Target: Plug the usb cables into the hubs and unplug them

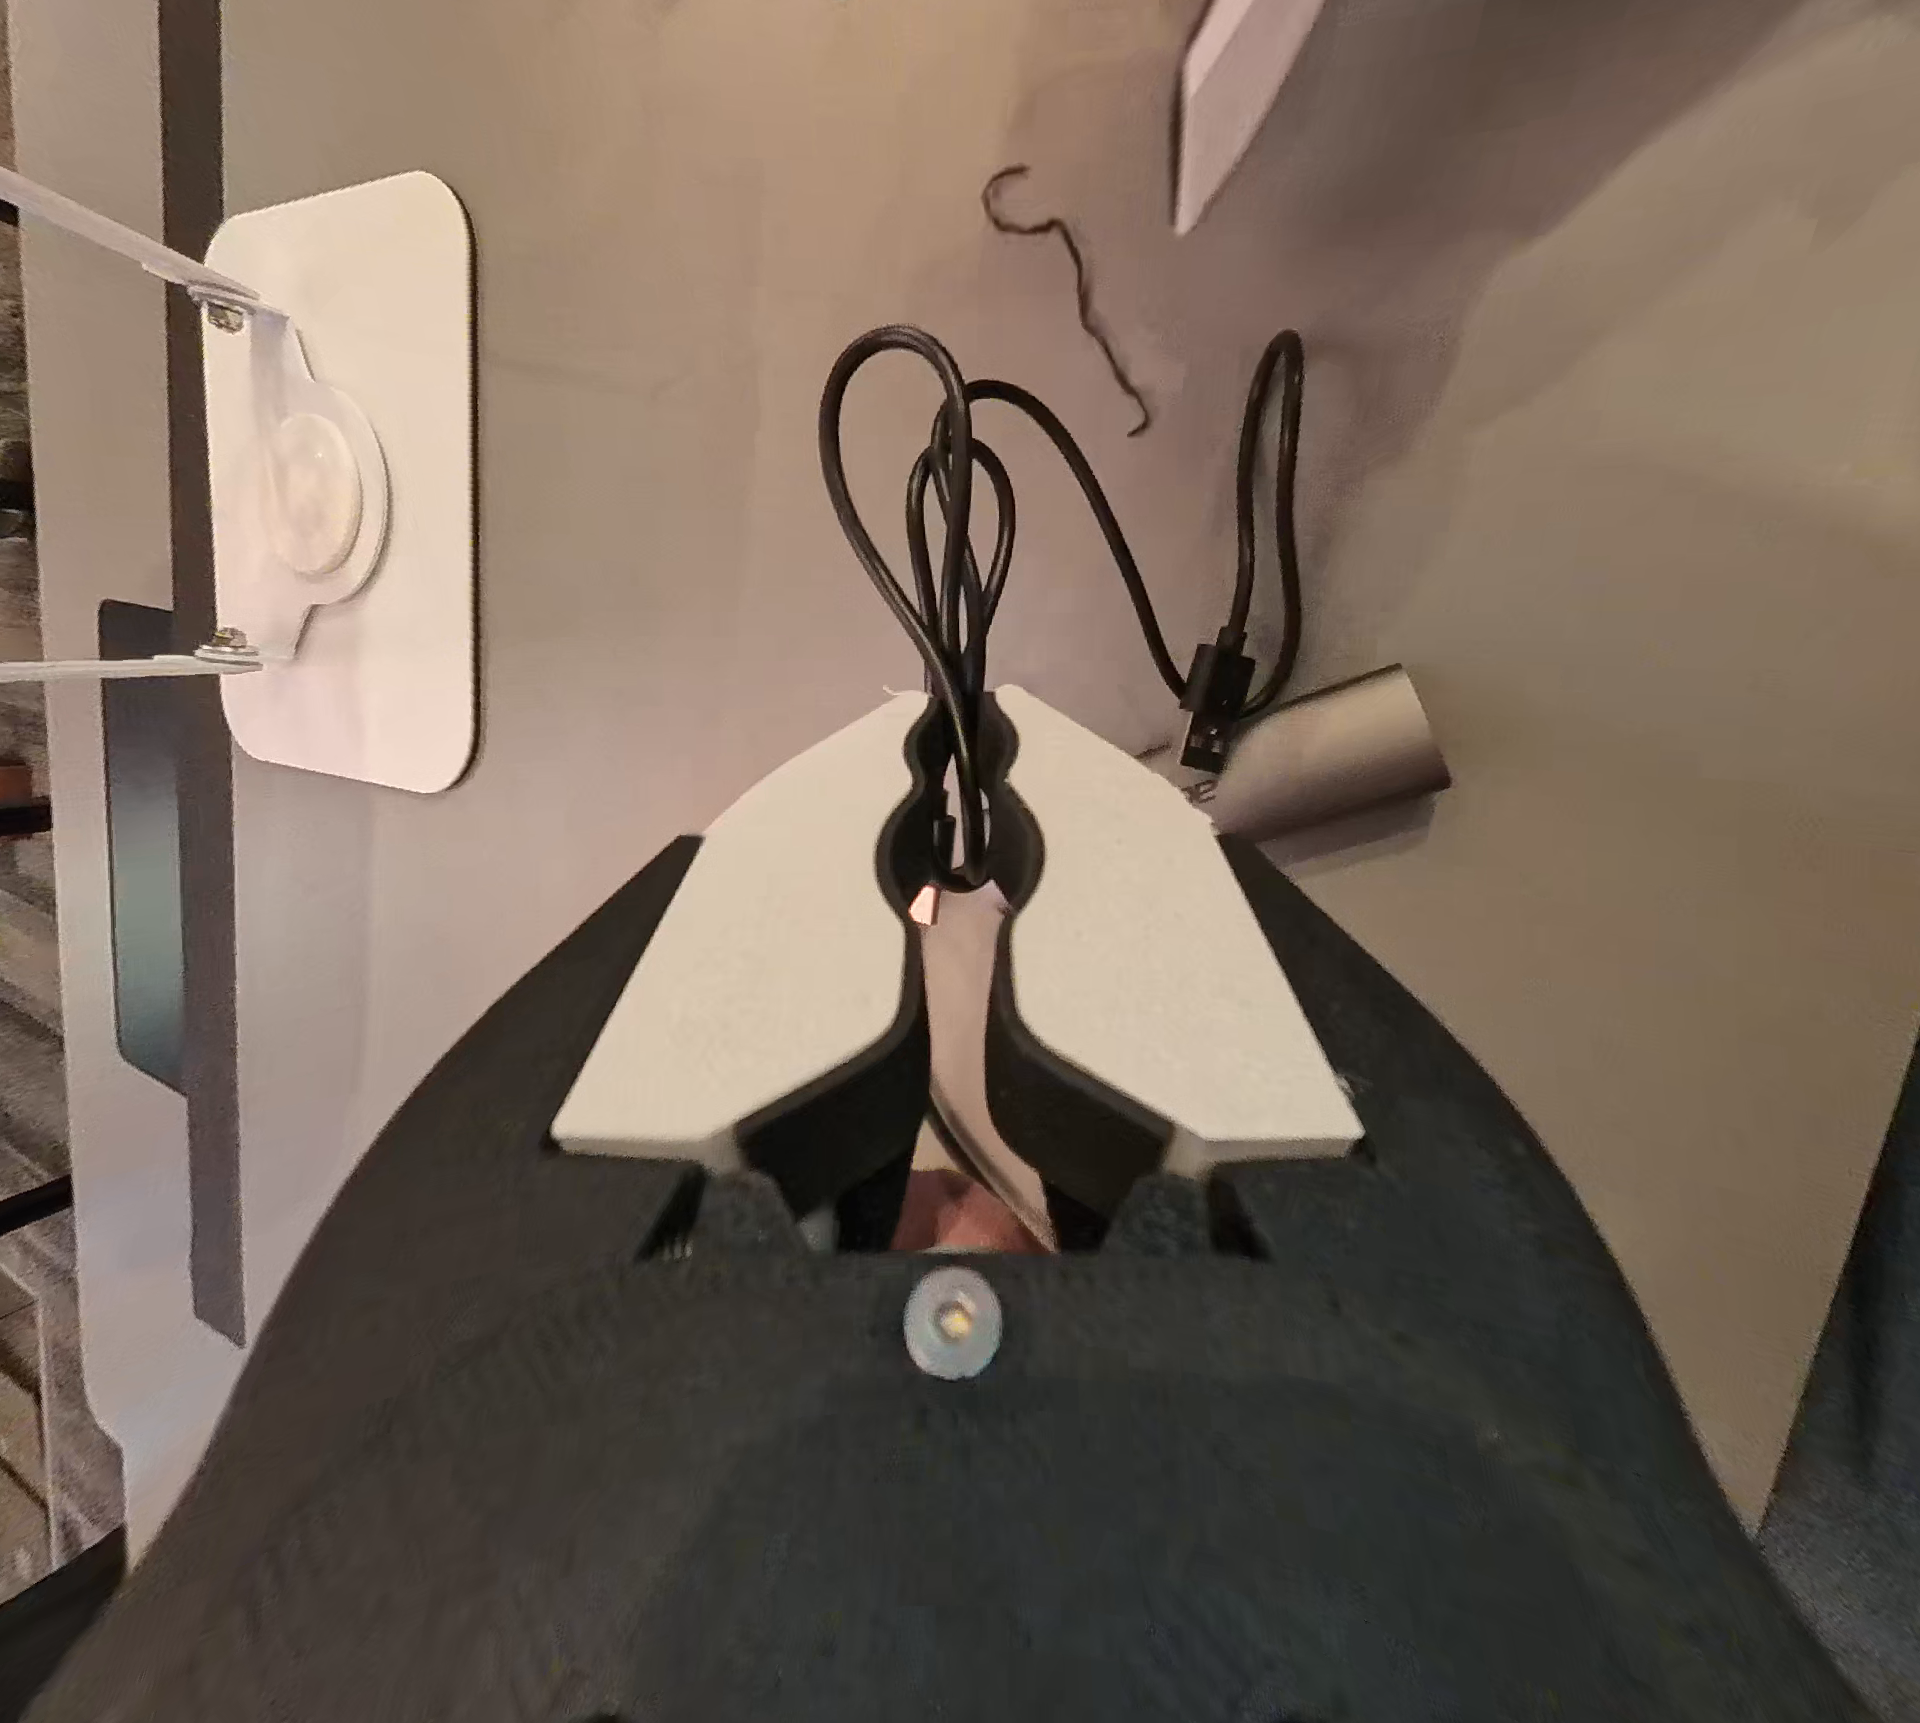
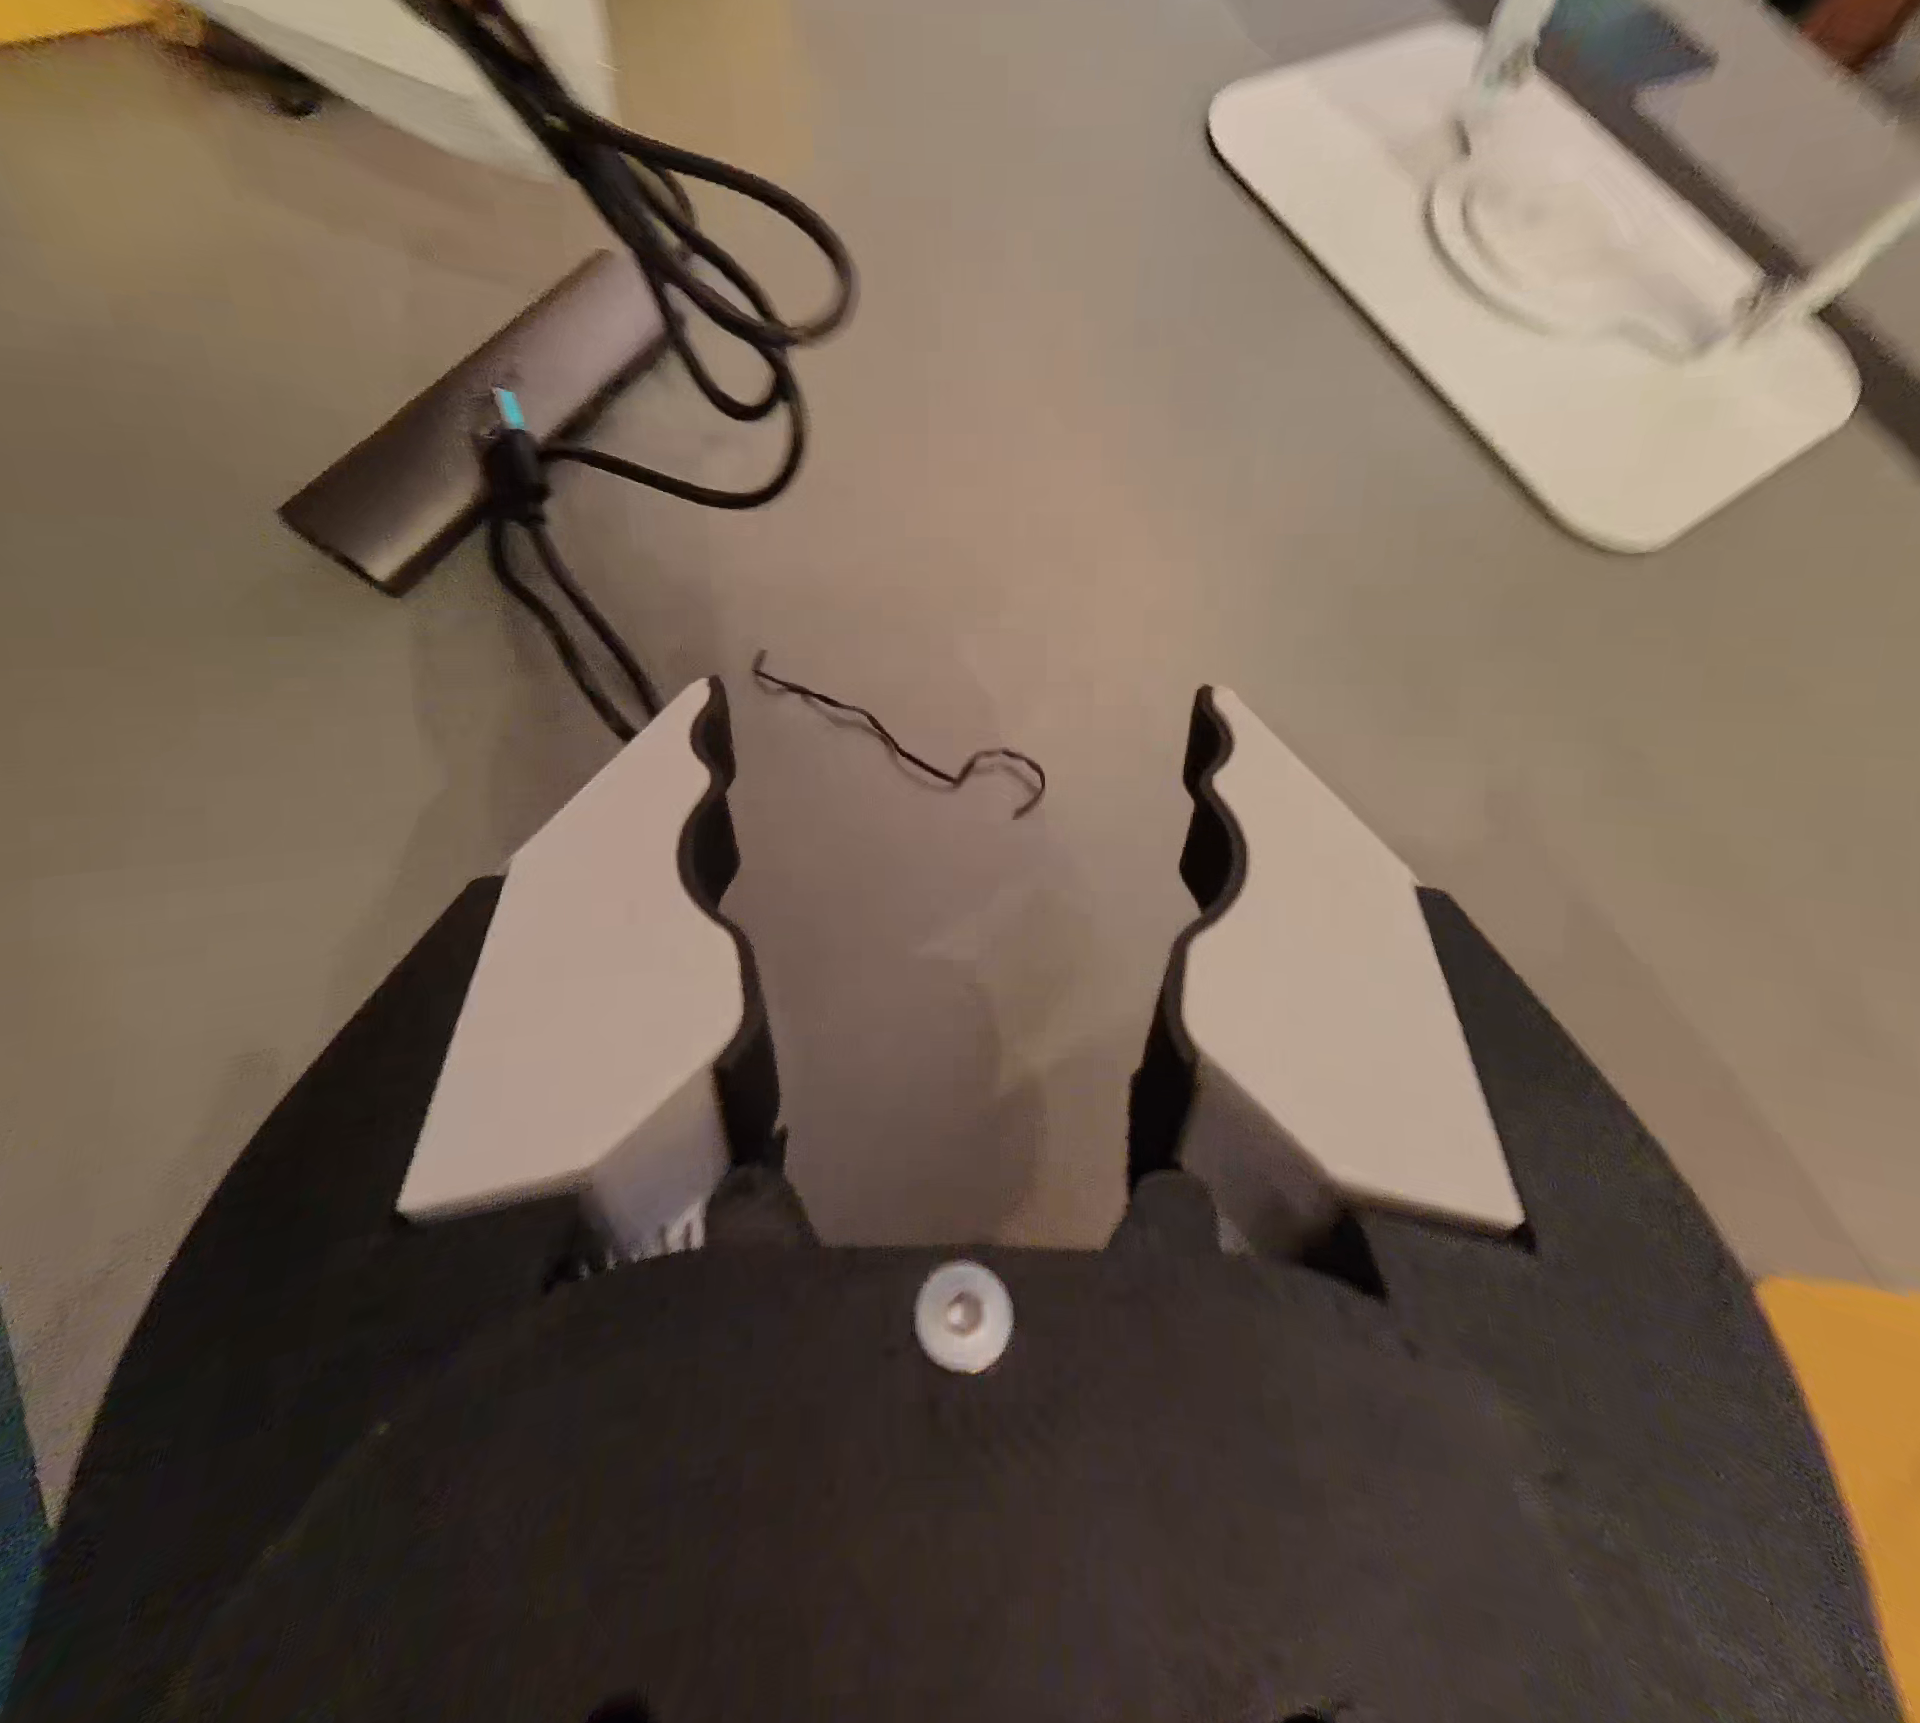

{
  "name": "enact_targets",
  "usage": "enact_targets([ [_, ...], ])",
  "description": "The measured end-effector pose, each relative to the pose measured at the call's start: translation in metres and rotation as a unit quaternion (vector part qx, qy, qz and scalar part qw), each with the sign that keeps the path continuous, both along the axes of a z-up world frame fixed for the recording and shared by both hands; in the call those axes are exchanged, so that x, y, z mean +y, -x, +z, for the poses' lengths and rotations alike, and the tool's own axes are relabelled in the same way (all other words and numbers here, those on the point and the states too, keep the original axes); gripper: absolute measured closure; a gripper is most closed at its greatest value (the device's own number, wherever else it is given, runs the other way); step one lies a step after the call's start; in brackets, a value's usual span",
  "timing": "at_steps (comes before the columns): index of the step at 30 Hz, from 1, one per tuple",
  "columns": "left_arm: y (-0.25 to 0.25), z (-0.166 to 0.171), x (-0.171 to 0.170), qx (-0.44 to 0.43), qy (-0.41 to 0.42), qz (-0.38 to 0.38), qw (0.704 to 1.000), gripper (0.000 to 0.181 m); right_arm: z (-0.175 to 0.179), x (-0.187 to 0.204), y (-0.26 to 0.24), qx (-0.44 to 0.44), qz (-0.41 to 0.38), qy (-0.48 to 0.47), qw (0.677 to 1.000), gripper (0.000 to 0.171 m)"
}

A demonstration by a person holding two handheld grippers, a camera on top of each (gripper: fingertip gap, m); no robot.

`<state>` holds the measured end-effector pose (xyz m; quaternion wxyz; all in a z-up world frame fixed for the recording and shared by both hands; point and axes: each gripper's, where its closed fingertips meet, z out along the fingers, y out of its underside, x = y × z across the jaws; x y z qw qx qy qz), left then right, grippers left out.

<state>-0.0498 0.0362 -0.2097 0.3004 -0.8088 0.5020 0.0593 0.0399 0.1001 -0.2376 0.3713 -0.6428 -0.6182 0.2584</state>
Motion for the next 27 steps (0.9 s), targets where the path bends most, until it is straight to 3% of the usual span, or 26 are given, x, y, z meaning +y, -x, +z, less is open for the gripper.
enact_targets([
  [4,-0.001,0.003,0.001,0.005,0.006,-0.005,1.000,0.176,0.012,-0.035,0.012,-0.017,0.109,-0.099,0.989,0.059],
  [8,-0.004,0.001,0.000,0.013,0.020,-0.021,1.000,0.176,-0.006,-0.045,0.030,-0.075,0.161,-0.229,0.957,0.033],
  [10,-0.006,-0.004,-0.001,0.014,0.029,-0.029,0.999,0.176,-0.009,-0.044,0.040,-0.075,0.168,-0.275,0.944,0.033],
  [13,-0.008,-0.013,0.001,0.014,0.039,-0.036,0.999,0.176,-0.013,-0.046,0.047,-0.080,0.188,-0.273,0.940,0.054],
  [16,-0.011,-0.017,0.001,-0.001,0.044,-0.039,0.998,0.176,-0.023,-0.043,0.050,-0.103,0.204,-0.268,0.936,0.100],
  [21,-0.014,-0.023,-0.002,-0.008,0.054,-0.044,0.998,0.178,-0.035,-0.036,0.056,-0.104,0.196,-0.282,0.934,0.161],
  [27,-0.012,-0.024,-0.004,-0.024,0.055,-0.035,0.998,0.178,-0.023,-0.033,0.053,-0.078,0.169,-0.243,0.952,0.168],
])
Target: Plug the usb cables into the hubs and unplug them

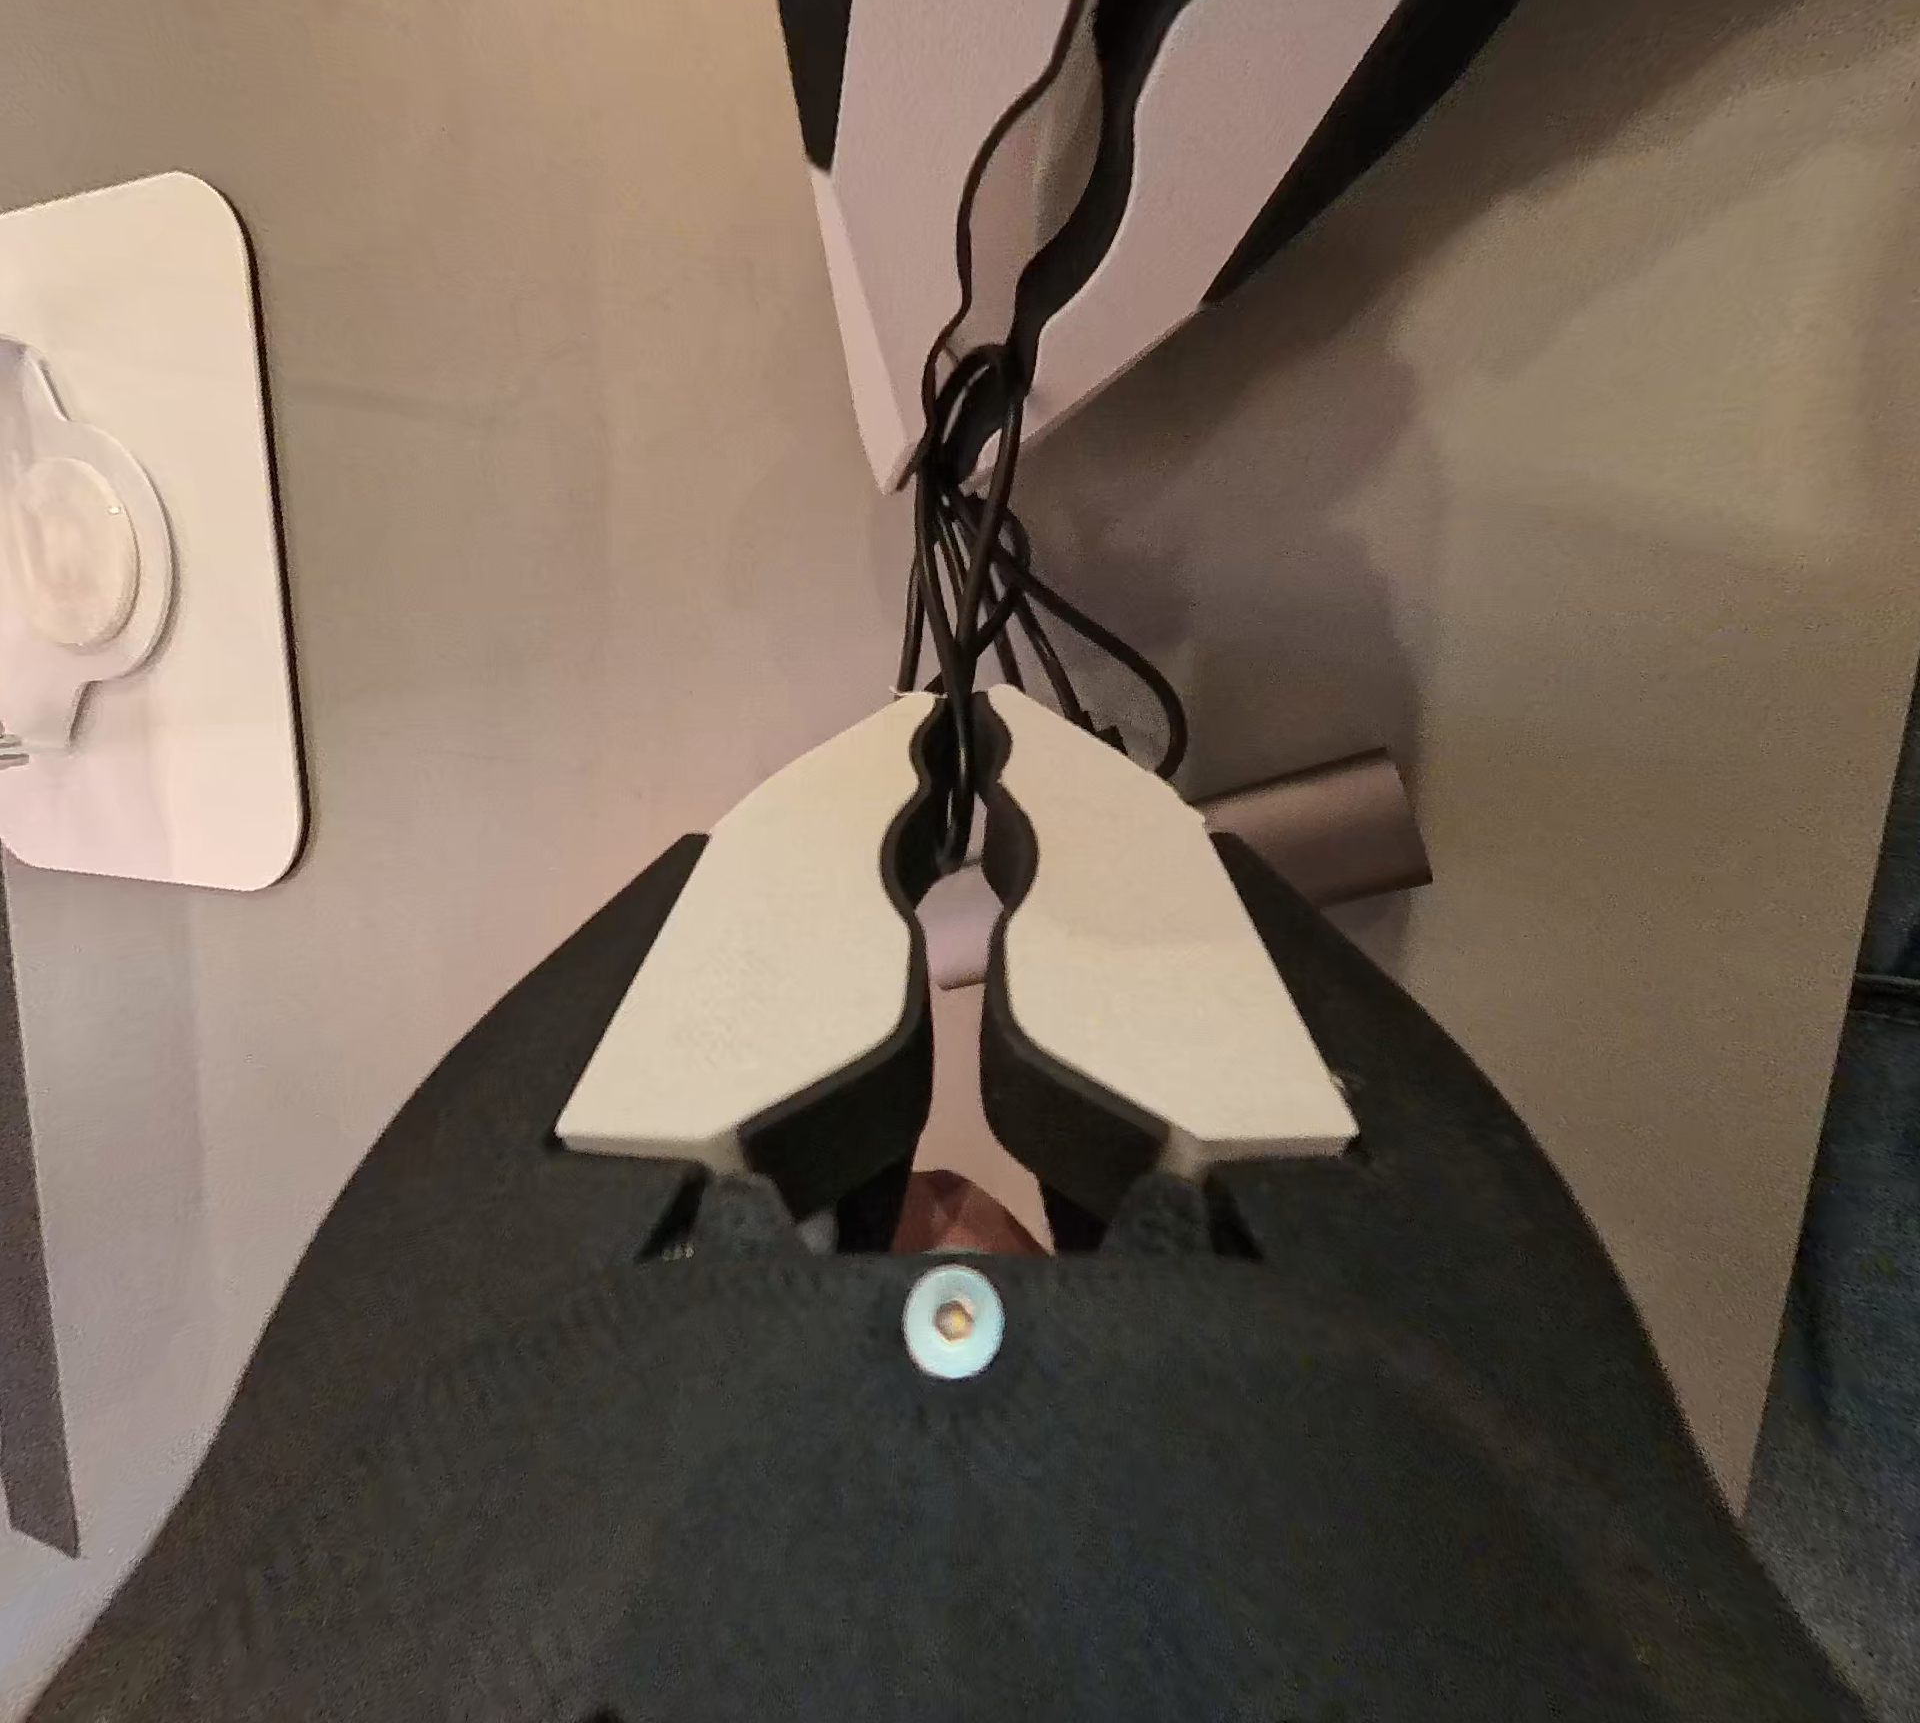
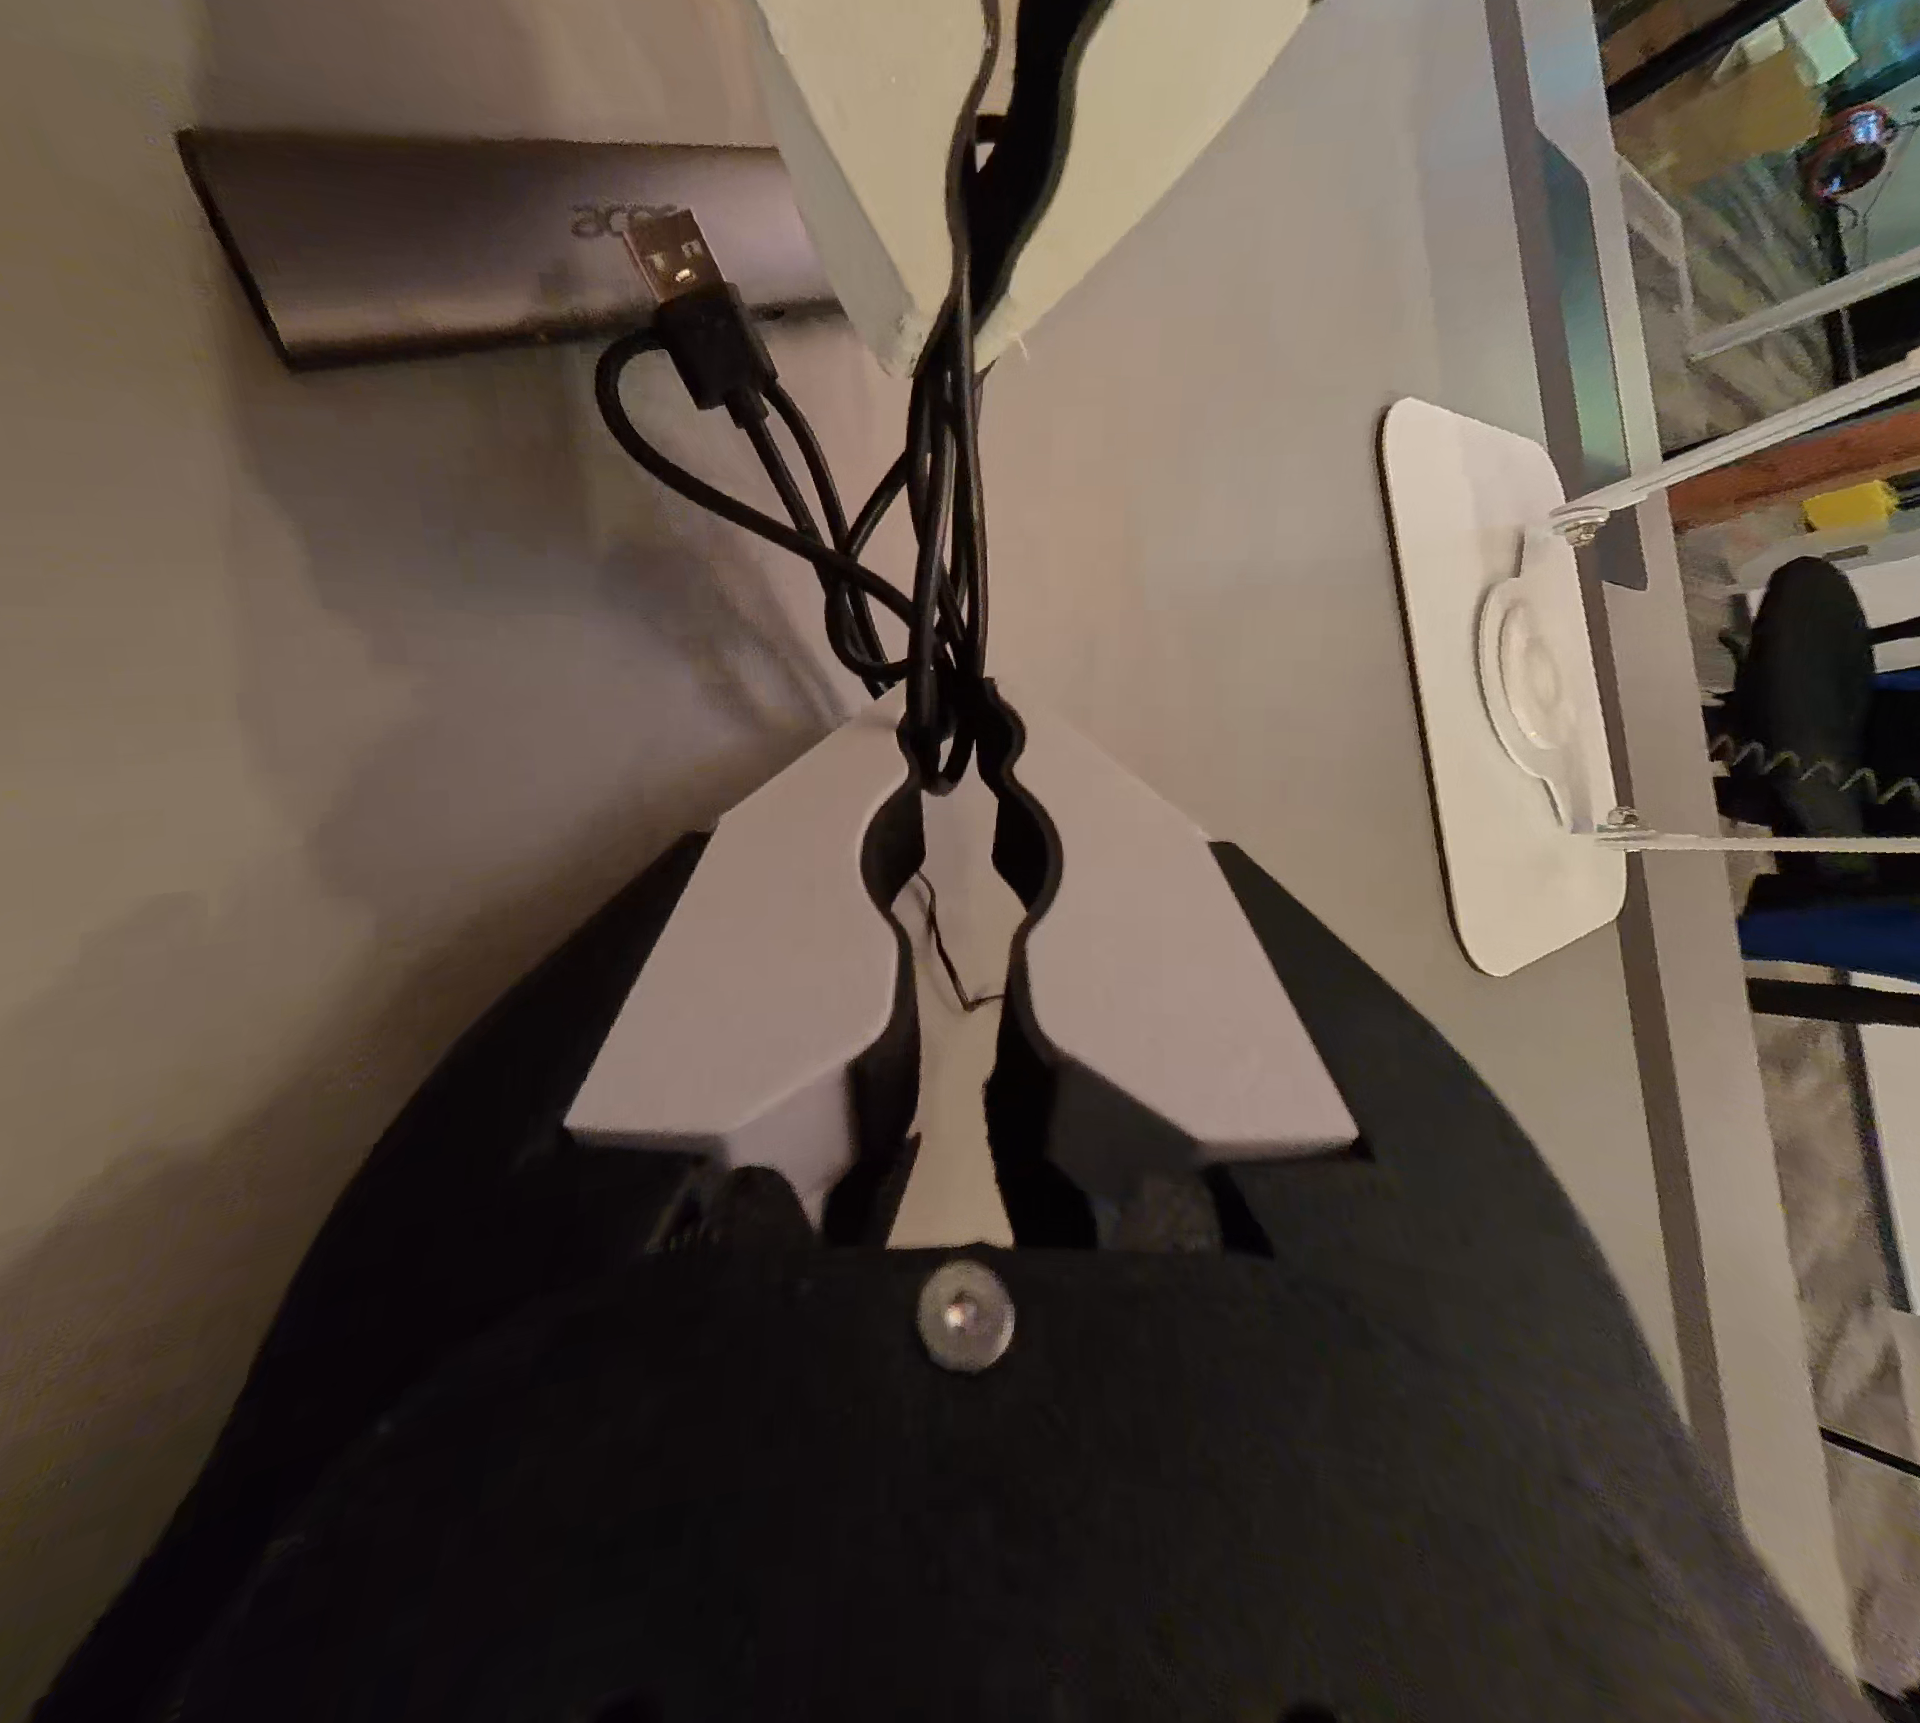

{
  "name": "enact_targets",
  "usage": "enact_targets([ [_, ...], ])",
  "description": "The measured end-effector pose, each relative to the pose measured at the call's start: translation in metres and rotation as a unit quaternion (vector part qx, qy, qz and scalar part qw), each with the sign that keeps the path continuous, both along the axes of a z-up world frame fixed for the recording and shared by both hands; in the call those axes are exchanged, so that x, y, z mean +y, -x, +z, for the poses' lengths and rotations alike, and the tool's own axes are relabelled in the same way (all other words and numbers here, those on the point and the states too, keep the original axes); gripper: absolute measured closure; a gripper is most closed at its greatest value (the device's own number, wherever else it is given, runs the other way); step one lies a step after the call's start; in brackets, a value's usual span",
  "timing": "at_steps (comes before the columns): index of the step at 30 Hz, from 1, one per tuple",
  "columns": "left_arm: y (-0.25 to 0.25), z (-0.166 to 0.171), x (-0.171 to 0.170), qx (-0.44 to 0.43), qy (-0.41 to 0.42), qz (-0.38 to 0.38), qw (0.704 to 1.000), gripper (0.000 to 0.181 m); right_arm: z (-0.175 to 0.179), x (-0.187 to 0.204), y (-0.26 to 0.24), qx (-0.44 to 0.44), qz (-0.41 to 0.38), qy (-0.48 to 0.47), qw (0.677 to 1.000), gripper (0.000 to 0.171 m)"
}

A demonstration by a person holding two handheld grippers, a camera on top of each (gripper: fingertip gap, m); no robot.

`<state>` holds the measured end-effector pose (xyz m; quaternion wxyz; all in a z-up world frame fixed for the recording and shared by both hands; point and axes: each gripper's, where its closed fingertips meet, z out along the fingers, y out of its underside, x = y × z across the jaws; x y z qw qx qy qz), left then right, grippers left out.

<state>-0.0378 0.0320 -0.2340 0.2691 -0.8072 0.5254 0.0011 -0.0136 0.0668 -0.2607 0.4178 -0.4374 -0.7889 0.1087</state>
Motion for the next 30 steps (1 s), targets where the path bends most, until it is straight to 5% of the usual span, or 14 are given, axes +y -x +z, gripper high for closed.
enact_targets([
  [3,0.001,0.010,0.004,-0.012,-0.017,0.017,1.000,0.175,0.008,0.000,-0.002,0.002,-0.003,0.015,1.000,0.168],
  [12,-0.010,0.037,-0.001,-0.009,-0.047,0.032,0.998,0.109,0.024,-0.003,-0.006,-0.003,-0.016,0.059,0.998,0.168],
  [17,-0.025,0.021,-0.007,0.019,-0.033,0.027,0.999,0.099,0.032,-0.005,-0.007,0.002,-0.021,0.076,0.997,0.168],
  [19,-0.023,0.011,-0.004,0.052,-0.040,0.035,0.997,0.103,0.039,-0.008,-0.008,0.010,-0.019,0.089,0.996,0.169],
  [22,-0.019,0.008,0.003,0.061,-0.065,0.046,0.995,0.161,0.050,-0.013,-0.009,0.028,-0.014,0.114,0.993,0.169],
  [23,-0.020,0.011,0.005,0.046,-0.067,0.054,0.995,0.167,0.053,-0.014,-0.010,0.033,-0.013,0.116,0.993,0.169],
  [28,-0.022,0.024,0.007,-0.004,-0.057,0.055,0.997,0.173,0.070,-0.013,-0.010,0.074,-0.011,0.139,0.988,0.167],
  [30,-0.024,0.033,0.007,-0.037,-0.055,0.057,0.996,0.174,0.085,-0.010,-0.009,0.119,-0.018,0.160,0.980,0.153],
])
